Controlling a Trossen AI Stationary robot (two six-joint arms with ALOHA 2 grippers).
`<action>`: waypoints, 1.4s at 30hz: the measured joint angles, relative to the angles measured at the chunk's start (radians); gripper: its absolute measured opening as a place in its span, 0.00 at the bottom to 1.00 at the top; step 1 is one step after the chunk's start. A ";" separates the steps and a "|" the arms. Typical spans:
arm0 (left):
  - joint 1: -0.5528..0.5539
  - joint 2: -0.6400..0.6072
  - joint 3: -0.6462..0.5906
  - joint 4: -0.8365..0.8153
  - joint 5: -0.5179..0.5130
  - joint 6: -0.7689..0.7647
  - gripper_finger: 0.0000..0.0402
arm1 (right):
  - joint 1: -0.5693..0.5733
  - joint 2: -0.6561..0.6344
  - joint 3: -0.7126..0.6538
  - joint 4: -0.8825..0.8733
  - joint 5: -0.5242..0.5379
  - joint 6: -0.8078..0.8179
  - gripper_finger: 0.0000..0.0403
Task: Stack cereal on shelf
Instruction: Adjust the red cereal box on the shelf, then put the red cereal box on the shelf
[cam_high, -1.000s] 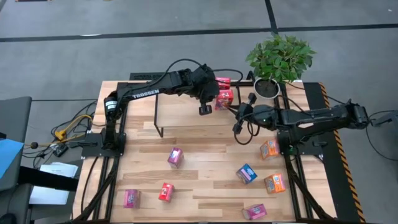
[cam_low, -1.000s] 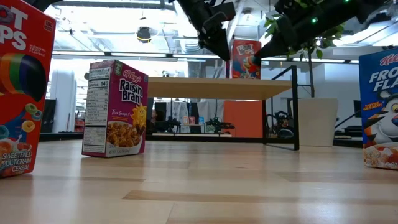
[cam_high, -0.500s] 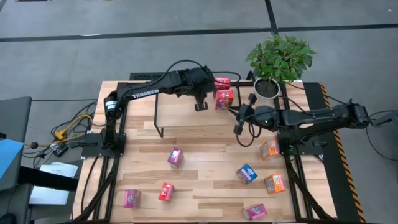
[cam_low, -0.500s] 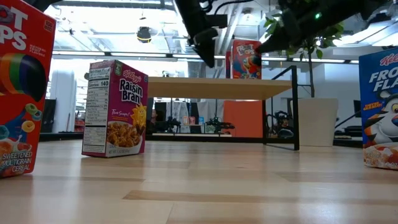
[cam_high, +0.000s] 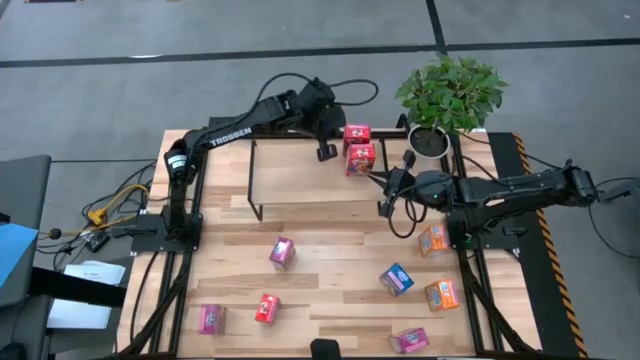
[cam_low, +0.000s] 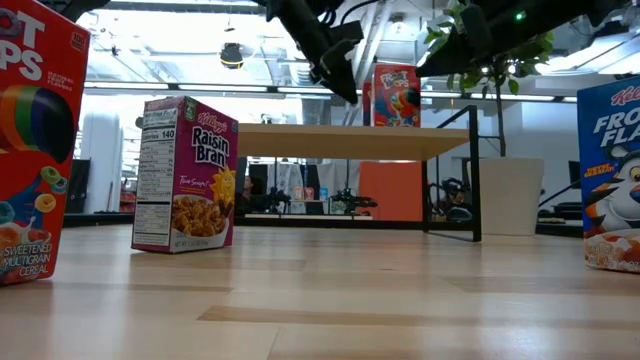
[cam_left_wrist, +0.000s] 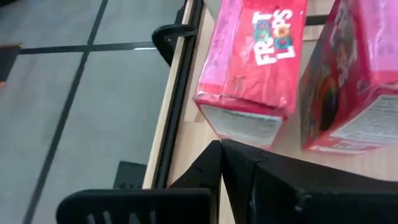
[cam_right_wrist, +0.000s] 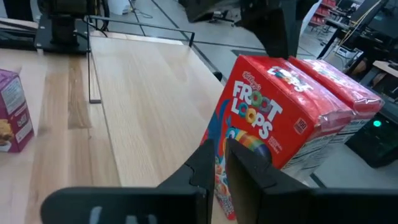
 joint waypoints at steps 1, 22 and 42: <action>0.000 -0.002 -0.009 0.016 0.011 -0.004 0.00 | -0.001 0.000 0.000 -0.005 0.000 0.000 0.16; -0.023 -0.001 -0.060 -0.049 -0.030 -0.042 0.00 | -0.011 -0.028 0.000 -0.026 0.002 -0.036 0.16; -0.506 -0.389 0.015 -0.565 -0.023 -0.236 0.00 | 0.252 -0.221 0.110 -0.692 0.023 0.384 0.16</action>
